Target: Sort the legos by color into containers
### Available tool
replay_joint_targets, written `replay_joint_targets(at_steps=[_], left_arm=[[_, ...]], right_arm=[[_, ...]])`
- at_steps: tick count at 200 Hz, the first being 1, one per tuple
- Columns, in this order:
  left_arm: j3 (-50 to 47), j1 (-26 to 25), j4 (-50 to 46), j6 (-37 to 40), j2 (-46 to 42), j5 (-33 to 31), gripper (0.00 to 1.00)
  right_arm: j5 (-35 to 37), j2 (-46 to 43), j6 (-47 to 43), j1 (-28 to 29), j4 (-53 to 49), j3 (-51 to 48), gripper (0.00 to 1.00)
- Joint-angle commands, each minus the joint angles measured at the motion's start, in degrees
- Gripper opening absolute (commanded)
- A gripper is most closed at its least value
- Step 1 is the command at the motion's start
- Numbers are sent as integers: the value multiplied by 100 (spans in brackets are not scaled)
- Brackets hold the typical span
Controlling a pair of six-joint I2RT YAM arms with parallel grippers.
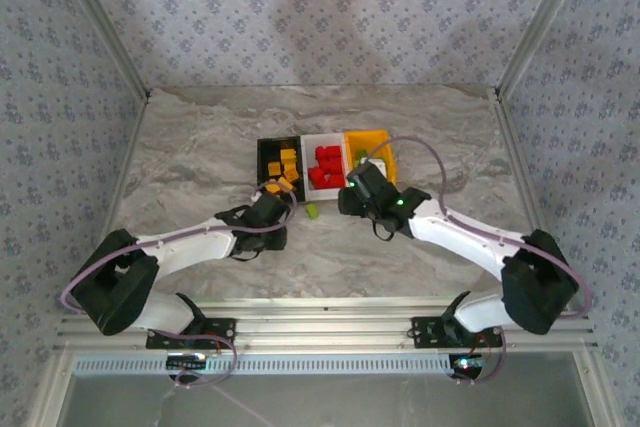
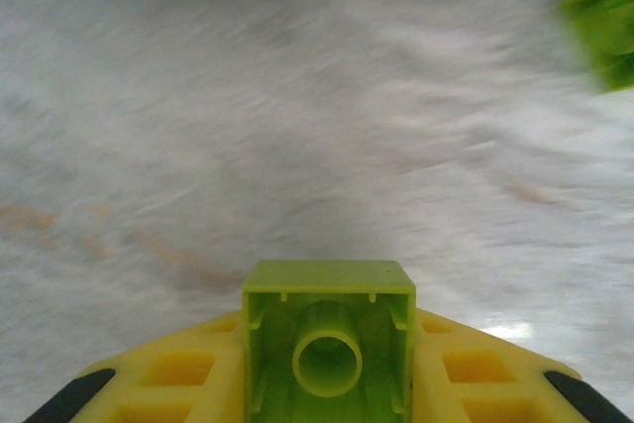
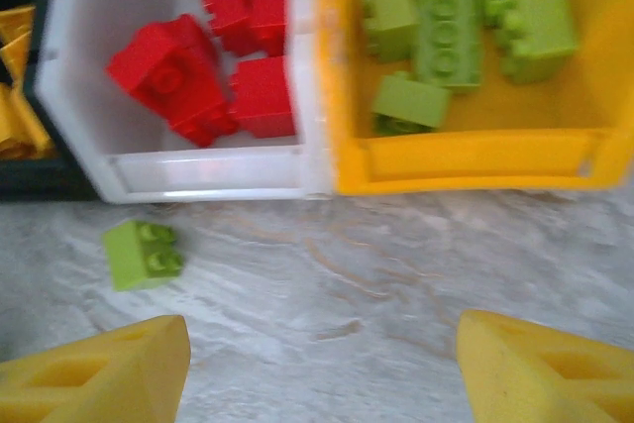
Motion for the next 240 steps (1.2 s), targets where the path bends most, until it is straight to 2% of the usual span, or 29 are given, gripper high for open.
replay_joint_targets(at_steps=[1,32,68,119,137,167,186,204,224,240], left_arm=[[903,-215,62,198,116,277,31],[2328,-315,225,376,1090,702,29],[4251,-367,43,667,2494,1045,28],[6765,-306,-844,935,4255,1015,29],[7533,-269,-1152,953,4767,981,36],[8504,-254,-1523,880,5313,1111,61],[8630,-220,-1464,765,5204,1211,68],[8310,-179,-1227,727,4748,1230,73],[7322,-72,-628,607,3858,1314,78],[6053,57,-12,391,2978,1417,83]], right_arm=[[331,-537,304,-322,-362,-393,73],[366,-1202,504,-702,-540,-930,73],[400,-1629,589,-851,-739,-1224,73],[411,-1728,586,-880,-716,-1333,73],[385,-1696,571,-871,-669,-1328,74],[302,-1617,487,-829,-594,-1303,76],[202,-1506,400,-785,-502,-1300,78],[83,-1383,296,-701,-376,-1266,79],[-160,-1158,142,-533,-79,-1203,80],[-217,-868,43,-268,170,-1098,82]])
